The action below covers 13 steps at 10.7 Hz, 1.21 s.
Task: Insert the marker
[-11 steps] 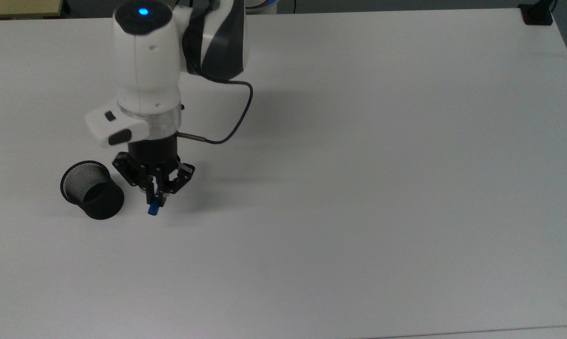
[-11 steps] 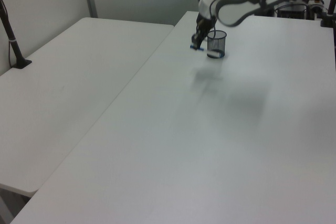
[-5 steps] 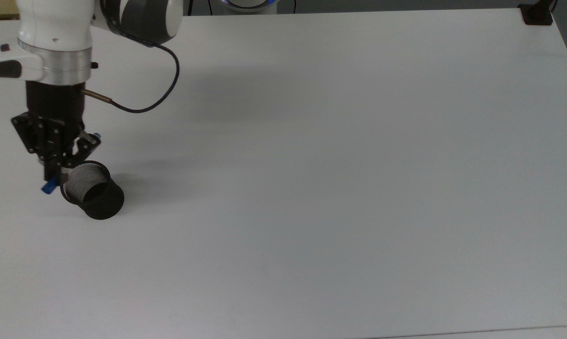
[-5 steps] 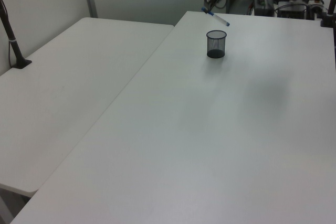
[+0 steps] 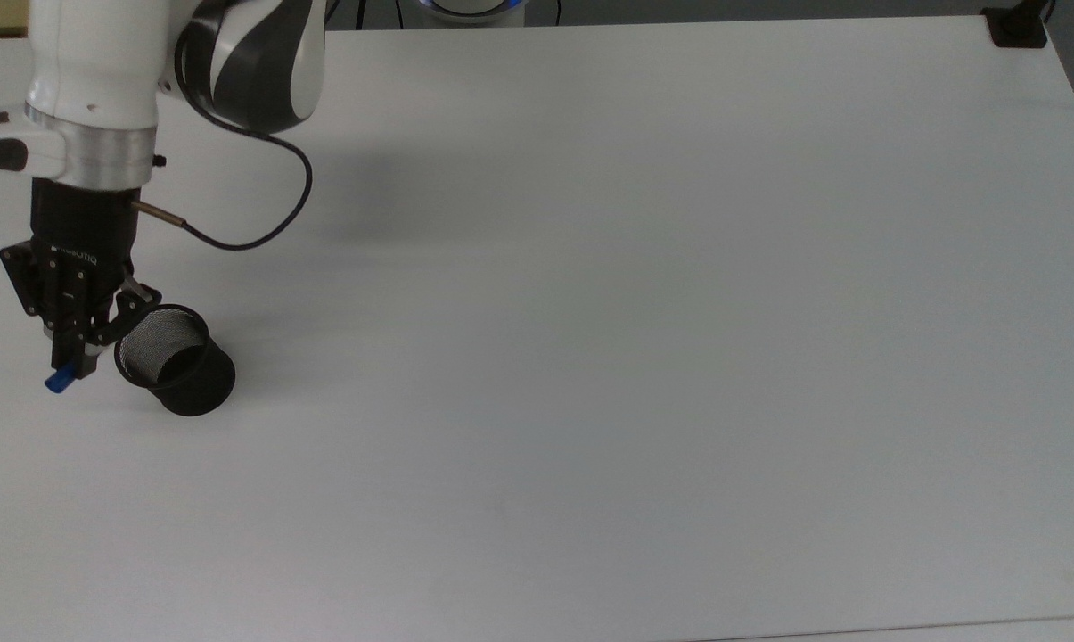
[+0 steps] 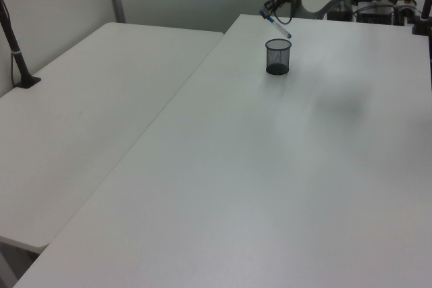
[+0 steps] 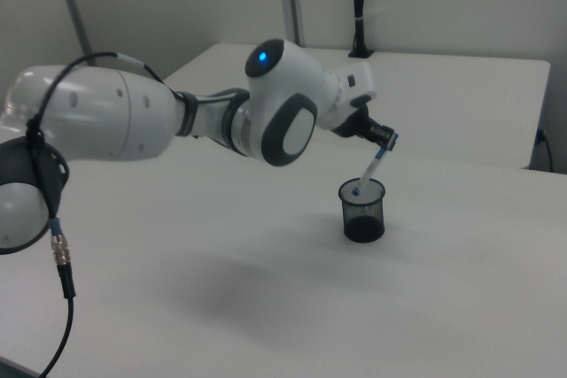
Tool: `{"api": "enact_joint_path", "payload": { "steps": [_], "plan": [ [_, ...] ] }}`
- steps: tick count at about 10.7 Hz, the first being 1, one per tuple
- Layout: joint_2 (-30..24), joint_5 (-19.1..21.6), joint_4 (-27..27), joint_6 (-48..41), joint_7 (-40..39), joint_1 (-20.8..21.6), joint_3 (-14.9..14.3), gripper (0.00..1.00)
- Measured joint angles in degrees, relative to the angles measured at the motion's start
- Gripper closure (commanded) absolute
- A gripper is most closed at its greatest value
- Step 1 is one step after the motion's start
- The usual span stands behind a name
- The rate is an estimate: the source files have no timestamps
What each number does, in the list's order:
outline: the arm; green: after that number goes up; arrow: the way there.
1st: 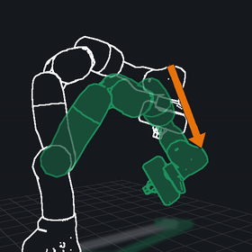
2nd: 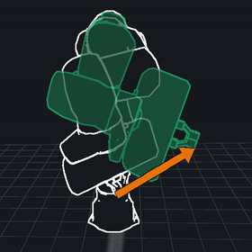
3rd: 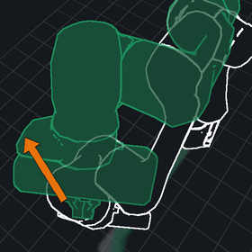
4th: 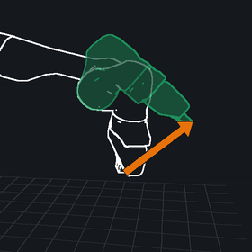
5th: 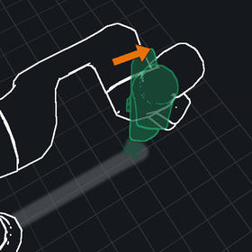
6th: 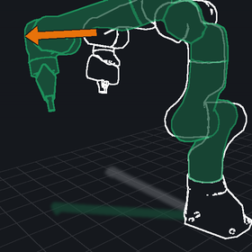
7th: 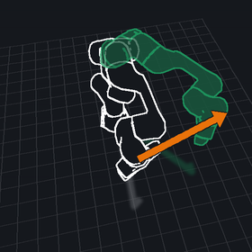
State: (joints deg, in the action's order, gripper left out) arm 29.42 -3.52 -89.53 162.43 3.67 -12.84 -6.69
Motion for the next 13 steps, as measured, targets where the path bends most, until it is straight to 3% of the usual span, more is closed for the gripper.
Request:
{"api": "enact_joint_path", "payload": {
  "steps": [3,5,6,7,9,10,11,13],
  "plan": [
    [2.27,0.00,0.02,2.44,0.07,-0.12,0.33,0.86],
    [2.28,0.00,0.07,2.44,0.09,-0.11,0.71,0.77],
    [2.29,0.00,0.06,2.44,0.09,-0.07,0.77,0.66],
    [2.36,0.00,0.06,2.44,0.10,0.00,0.83,0.66],
    [2.64,0.00,0.05,2.44,0.11,0.21,1.06,0.38],
    [2.70,0.00,0.05,2.44,0.11,0.22,1.61,0.16],
    [2.70,0.00,0.06,2.44,0.11,0.23,2.31,0.00],
    [2.62,0.00,0.26,2.44,0.11,0.33,4.58,0.00]
  ]
}}
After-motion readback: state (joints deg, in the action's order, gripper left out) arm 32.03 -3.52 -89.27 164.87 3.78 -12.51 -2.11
